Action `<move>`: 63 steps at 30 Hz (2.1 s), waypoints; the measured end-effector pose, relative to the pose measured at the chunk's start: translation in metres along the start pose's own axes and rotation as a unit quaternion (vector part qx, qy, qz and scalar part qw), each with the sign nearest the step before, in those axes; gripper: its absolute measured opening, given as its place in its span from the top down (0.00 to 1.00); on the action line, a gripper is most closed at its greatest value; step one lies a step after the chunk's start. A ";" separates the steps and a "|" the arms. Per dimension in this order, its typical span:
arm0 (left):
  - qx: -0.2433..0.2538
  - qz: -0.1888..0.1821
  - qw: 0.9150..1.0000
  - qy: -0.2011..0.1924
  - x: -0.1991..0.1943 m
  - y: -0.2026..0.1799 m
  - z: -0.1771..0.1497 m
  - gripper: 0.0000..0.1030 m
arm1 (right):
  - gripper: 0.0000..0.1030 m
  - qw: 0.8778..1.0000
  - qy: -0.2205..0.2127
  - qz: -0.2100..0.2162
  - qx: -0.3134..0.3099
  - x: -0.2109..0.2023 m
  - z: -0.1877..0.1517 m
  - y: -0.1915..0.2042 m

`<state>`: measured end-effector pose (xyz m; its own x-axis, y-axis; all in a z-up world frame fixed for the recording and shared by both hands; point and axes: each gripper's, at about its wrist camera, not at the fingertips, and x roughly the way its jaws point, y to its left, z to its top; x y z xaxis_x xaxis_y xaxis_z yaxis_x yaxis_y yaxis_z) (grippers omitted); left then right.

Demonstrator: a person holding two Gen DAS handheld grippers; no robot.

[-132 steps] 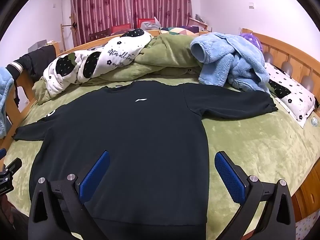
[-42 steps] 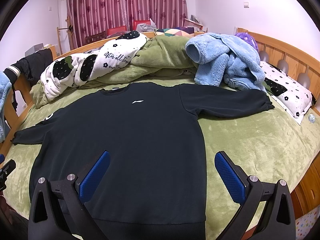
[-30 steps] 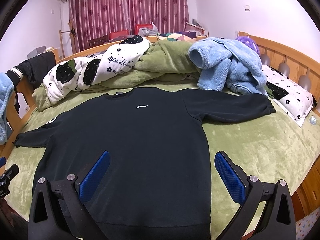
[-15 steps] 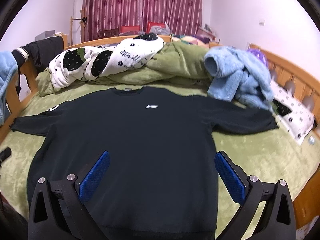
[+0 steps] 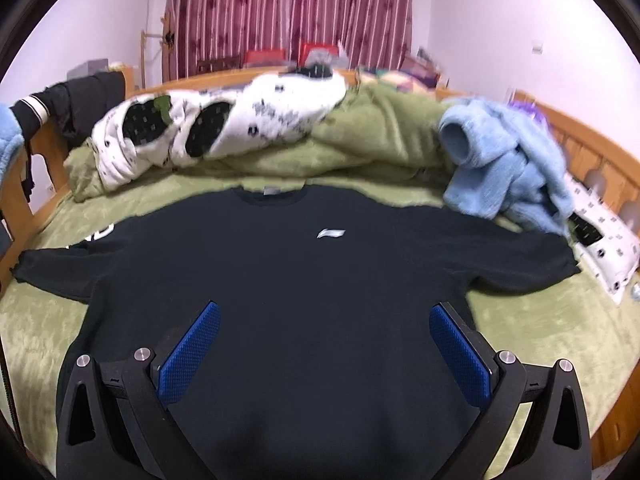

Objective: Fold small clothes
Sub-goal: 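Move the left tool to the sweatshirt sleeve cuff and close on it, then lift the sleeve with the left tool and fold it across the sweatshirt body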

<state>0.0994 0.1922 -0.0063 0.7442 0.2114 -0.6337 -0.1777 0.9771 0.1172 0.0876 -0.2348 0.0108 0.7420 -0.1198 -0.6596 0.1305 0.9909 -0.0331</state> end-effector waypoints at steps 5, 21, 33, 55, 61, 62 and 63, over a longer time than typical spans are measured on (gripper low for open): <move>-0.002 0.012 0.999 0.034 0.046 0.024 0.006 0.00 | 0.00 1.000 0.017 -0.012 -0.003 0.043 0.010 0.007; -0.107 0.018 0.990 0.086 0.196 0.108 -0.003 0.14 | 0.07 1.000 0.015 0.008 -0.019 0.115 0.023 0.029; -0.091 0.058 0.991 0.083 0.234 0.091 -0.002 0.67 | 0.07 0.996 0.009 0.000 -0.087 0.122 0.016 0.048; -0.007 -0.037 0.999 -0.013 0.091 -0.059 0.089 0.98 | 0.07 0.999 0.004 0.041 -0.023 0.087 -0.004 -0.042; -0.010 -0.036 0.999 -0.005 0.082 -0.072 0.080 0.96 | 0.07 0.999 -0.006 0.049 0.004 0.074 -0.001 -0.059; -0.011 -0.036 0.999 -0.003 0.081 -0.072 0.078 0.96 | 0.07 0.999 -0.006 0.050 0.006 0.073 -0.001 -0.059; -0.012 -0.034 0.999 0.000 0.082 -0.069 0.076 0.96 | 0.07 0.999 -0.008 0.050 0.007 0.072 0.000 -0.059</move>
<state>0.2217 0.1437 -0.0083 0.7545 0.1442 -0.6402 -0.1420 0.9883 0.0552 0.1333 -0.3022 -0.0354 0.7621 -0.0210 -0.6471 0.0636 0.9971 0.0425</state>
